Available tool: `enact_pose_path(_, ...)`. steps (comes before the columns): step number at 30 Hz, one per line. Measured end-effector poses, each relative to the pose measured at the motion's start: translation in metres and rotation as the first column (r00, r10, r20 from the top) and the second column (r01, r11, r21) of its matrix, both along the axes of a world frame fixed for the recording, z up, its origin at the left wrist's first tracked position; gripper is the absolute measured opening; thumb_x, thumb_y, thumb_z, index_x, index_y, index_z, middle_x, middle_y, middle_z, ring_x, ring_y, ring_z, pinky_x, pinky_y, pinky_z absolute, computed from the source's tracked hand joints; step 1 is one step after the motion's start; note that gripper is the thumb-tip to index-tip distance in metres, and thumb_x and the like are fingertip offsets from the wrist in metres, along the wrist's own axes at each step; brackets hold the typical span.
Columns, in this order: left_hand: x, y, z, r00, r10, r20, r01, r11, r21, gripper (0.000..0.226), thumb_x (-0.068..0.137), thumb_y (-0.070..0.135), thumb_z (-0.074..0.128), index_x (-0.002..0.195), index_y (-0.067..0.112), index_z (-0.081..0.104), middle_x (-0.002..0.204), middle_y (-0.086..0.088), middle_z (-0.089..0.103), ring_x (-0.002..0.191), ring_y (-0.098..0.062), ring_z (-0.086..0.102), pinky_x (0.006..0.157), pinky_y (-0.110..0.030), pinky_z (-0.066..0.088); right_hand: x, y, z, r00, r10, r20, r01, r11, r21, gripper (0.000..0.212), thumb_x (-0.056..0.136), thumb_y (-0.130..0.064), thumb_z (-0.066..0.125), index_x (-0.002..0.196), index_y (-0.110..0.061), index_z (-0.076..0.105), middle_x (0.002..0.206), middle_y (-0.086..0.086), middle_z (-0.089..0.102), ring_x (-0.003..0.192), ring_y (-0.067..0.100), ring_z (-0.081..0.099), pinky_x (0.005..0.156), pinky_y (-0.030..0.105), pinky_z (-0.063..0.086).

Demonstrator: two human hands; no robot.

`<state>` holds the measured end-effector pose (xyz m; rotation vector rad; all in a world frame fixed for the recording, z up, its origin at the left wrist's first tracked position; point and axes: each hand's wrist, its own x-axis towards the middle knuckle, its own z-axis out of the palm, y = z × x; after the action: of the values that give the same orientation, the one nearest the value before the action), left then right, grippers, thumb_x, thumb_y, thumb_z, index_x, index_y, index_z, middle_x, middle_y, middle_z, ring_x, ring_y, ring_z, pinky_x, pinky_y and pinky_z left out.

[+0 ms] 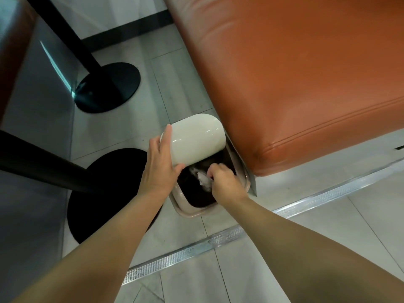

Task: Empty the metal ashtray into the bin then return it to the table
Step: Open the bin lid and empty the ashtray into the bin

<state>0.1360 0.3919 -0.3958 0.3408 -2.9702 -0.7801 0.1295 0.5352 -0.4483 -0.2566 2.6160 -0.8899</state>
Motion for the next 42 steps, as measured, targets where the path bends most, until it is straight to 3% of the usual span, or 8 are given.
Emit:
enact_pose_path(4,-0.001,-0.003,0.0,1.0,-0.014,0.015,0.014,1.0,-0.014,0.097,0.072,0.011,0.072,0.146,0.023,0.011,0.133,-0.011,0.031,0.125,-0.028,0.039,0.101,-0.042,0.039,0.0,-0.001,-0.001,0.912,0.368,-0.182,-0.319,0.915,0.248,0.032,0.078,0.004,0.048,0.108,-0.006,0.051,0.112,0.015,0.05,0.103,0.033,0.049,0.063,0.034,0.035)
enact_pose_path(8,-0.001,-0.003,0.002,0.999,-0.031,0.022,0.031,0.999,-0.018,0.097,0.072,0.011,0.072,0.146,0.024,0.01,0.134,-0.01,0.03,0.124,-0.028,0.04,0.1,-0.042,0.04,0.007,-0.003,-0.006,0.839,0.538,-0.085,-0.48,0.803,0.353,0.03,0.083,0.001,0.047,0.112,-0.005,0.053,0.115,0.015,0.055,0.107,0.036,0.051,0.069,0.039,0.043)
enact_pose_path(12,-0.001,-0.002,0.004,0.999,-0.04,0.027,0.041,0.999,-0.03,0.096,0.072,0.01,0.071,0.145,0.024,0.01,0.134,-0.01,0.03,0.122,-0.029,0.042,0.096,-0.043,0.043,0.006,0.001,-0.001,0.881,0.439,-0.175,-0.375,0.875,0.306,0.027,0.082,0.002,0.047,0.107,-0.006,0.054,0.112,0.014,0.054,0.105,0.034,0.049,0.068,0.038,0.043)
enact_pose_path(15,0.001,0.0,0.004,0.999,-0.017,0.029,0.018,1.0,-0.018,0.097,0.072,0.01,0.071,0.145,0.025,0.01,0.134,-0.009,0.029,0.123,-0.029,0.042,0.096,-0.045,0.043,0.008,0.0,0.002,0.851,0.519,-0.082,-0.471,0.822,0.321,0.029,0.082,0.002,0.045,0.107,-0.007,0.056,0.114,0.015,0.056,0.105,0.036,0.052,0.074,0.041,0.046)
enact_pose_path(27,0.0,0.002,0.001,1.0,0.0,0.015,0.0,1.0,-0.004,0.098,0.071,0.006,0.071,0.145,0.025,0.01,0.135,-0.009,0.029,0.123,-0.028,0.04,0.098,-0.043,0.041,0.016,0.015,-0.009,0.884,0.463,-0.068,-0.43,0.861,0.27,0.031,0.08,0.006,0.045,0.107,-0.005,0.057,0.11,0.014,0.057,0.103,0.033,0.055,0.068,0.035,0.039)
enact_pose_path(32,-0.005,0.004,0.002,0.996,0.044,0.077,-0.042,0.999,-0.019,0.096,0.074,0.011,0.07,0.146,0.023,0.007,0.144,-0.01,0.023,0.131,-0.029,0.031,0.106,-0.044,0.033,0.013,0.024,0.005,0.995,-0.059,-0.078,0.048,0.99,-0.136,0.021,0.083,0.0,0.048,0.094,-0.012,0.061,0.102,0.007,0.061,0.096,0.024,0.056,0.073,0.034,0.042)
enact_pose_path(35,-0.007,0.003,0.002,0.981,0.09,0.172,-0.084,0.996,-0.042,0.085,0.079,0.017,0.067,0.146,0.02,0.014,0.146,-0.013,0.025,0.135,-0.029,0.025,0.109,-0.042,0.028,0.021,0.031,0.01,0.965,-0.25,0.075,0.259,0.887,-0.382,0.016,0.082,-0.002,0.053,0.083,-0.017,0.058,0.089,0.001,0.062,0.091,0.021,0.058,0.087,0.036,0.048)
enact_pose_path(42,0.008,0.006,0.002,0.948,0.156,0.276,-0.161,0.987,-0.003,0.062,0.085,0.014,0.057,0.142,0.015,0.031,0.14,-0.014,0.038,0.129,-0.031,0.033,0.107,-0.039,0.031,0.023,0.036,0.02,0.861,-0.347,0.372,0.502,0.692,-0.519,0.031,0.083,-0.004,0.055,0.069,-0.03,0.045,0.086,0.0,0.057,0.088,0.018,0.054,0.086,0.032,0.044)
